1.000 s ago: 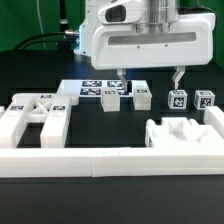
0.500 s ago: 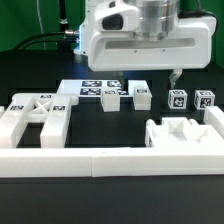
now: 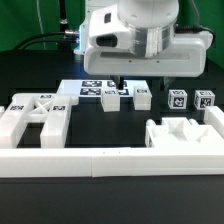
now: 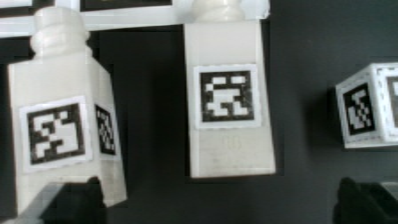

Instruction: Assemble chair

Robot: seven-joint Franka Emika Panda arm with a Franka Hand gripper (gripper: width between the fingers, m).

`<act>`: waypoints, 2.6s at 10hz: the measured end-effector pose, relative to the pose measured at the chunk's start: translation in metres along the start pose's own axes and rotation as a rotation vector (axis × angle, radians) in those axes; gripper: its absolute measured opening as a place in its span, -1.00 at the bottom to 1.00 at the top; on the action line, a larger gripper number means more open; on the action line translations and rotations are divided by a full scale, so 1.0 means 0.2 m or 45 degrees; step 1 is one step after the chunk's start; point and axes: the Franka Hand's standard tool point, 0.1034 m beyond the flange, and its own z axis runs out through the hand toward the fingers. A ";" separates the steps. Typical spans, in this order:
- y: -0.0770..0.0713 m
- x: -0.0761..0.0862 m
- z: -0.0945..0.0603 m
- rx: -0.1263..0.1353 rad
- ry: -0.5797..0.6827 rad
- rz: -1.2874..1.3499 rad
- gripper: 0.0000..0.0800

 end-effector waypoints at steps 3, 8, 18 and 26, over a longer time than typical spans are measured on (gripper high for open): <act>-0.04 0.06 0.00 0.042 -0.113 -0.135 0.62; -0.05 0.05 0.04 0.038 -0.209 -0.147 0.62; -0.04 0.04 0.17 0.031 -0.495 -0.145 0.56; -0.05 0.02 0.02 0.039 -0.513 -0.156 -0.29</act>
Offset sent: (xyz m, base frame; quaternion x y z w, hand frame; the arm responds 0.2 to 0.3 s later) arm 0.0000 0.0000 0.0000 0.0000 -0.1938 0.0000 0.9810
